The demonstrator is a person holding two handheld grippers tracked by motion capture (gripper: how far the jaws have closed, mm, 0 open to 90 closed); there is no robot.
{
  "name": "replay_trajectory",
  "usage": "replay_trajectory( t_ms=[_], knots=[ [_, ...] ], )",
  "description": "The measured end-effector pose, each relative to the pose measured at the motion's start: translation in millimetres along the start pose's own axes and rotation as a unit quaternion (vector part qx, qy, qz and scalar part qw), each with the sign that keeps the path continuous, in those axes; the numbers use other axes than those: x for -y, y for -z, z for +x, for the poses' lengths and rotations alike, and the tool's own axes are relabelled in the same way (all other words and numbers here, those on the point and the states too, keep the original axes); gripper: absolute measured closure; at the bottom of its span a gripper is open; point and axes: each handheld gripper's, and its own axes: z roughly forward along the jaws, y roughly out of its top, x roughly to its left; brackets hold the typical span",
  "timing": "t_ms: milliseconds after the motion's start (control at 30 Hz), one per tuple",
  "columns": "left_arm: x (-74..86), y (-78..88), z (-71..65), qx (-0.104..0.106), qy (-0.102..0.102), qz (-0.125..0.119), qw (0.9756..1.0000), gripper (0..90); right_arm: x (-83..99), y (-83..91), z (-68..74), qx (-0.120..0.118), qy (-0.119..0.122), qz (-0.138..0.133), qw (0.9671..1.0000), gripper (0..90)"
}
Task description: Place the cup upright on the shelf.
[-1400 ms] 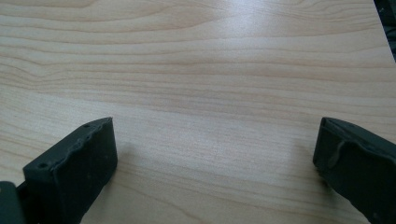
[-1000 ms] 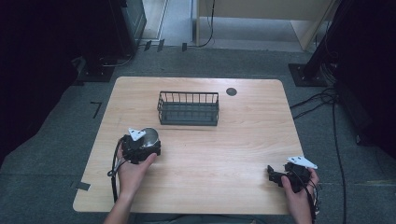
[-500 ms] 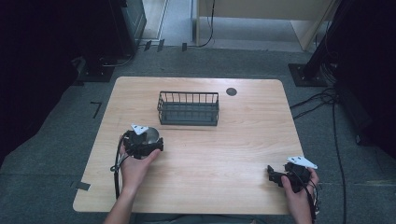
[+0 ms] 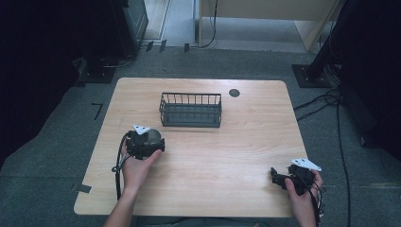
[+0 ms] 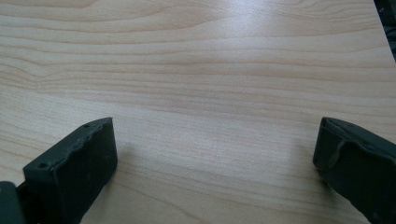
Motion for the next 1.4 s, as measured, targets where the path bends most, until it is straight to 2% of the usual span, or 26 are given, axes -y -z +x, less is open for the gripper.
replay_trajectory(
  t_ms=[500, 1000, 1400],
  knots=[
    [-15.9, 17.3, -9.8, 0.027, -0.015, -0.018, 0.9994, 14.3, 0.0, 0.0, 0.0, 0.0, 0.0, 0.0, 1.0, 0.0],
    [-47.0, 28.4, -19.6, 0.049, -0.02, -0.034, 0.998, 14.3, 0.0, 0.0, 0.0, 0.0, 0.0, 0.0, 1.0, 0.0],
    [-72.6, 29.1, -24.6, 0.06, -0.022, -0.039, 0.9972, 14.3, -0.1, -0.1, 0.1, -0.002, 0.001, 0.0, 1.0, 0.0]
  ],
)
